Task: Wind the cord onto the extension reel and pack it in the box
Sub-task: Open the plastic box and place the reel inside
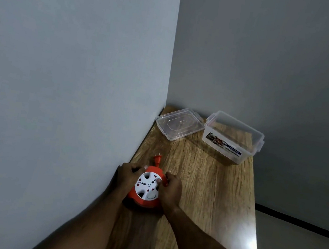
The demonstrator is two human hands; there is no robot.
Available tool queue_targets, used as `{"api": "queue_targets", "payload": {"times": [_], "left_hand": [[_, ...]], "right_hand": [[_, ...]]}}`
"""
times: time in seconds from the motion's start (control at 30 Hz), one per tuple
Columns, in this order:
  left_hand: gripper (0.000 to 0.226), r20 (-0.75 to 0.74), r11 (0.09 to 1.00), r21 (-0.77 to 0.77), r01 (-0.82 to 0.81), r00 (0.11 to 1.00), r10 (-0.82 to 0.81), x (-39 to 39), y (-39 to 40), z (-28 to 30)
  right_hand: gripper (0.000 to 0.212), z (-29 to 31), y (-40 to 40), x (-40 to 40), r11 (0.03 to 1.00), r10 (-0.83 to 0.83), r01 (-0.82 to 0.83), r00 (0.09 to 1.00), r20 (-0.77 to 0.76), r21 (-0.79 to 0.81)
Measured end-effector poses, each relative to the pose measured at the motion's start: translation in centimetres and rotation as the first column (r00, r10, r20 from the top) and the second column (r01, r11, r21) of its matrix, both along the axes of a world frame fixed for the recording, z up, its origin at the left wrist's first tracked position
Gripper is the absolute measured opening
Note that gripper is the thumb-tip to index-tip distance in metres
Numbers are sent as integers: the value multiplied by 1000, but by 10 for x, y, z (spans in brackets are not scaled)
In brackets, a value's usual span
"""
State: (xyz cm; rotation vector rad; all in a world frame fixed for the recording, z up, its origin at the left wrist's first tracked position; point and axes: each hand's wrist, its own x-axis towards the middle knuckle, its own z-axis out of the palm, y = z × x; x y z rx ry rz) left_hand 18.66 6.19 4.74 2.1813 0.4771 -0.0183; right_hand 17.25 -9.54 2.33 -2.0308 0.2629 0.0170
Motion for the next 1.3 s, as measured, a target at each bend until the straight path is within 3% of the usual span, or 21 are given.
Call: {"api": "queue_targets", "payload": {"times": [0.17,0.3,0.4,0.53,0.63,0.73,1.03,1.13,1.3], "left_hand": [[36,14,998,55,4,1000,-5,7,-3,-6],[29,113,990,126,-68,992,54,11,-13,4],[37,174,982,154,-111,981,84,24,-21,22],[31,250,990,-83,-113,959,130,63,-43,40],[17,287,984,-179,-18,956,69,88,-69,60],[23,309,961,-261,97,951,-12,120,-95,66],[28,305,903,-353,245,942,-137,201,-175,77],[20,276,880,-404,249,951,-142,220,-195,74],[24,203,867,-444,227,968,-149,251,-213,60]], "right_hand": [[48,-8,-2,1,999,22,-22,1000,0,-48],[39,-11,-9,4,991,58,-54,998,29,-126],[51,-4,-16,10,999,-14,17,998,60,-52],[58,14,-41,34,993,-121,121,980,155,10],[55,31,-68,59,982,-183,188,956,228,3],[49,49,-96,87,967,-249,255,924,289,15],[47,76,-179,154,895,-427,444,839,336,28],[46,73,-202,171,872,-459,490,820,342,-3],[45,66,-231,196,836,-487,544,799,353,-77]]}}
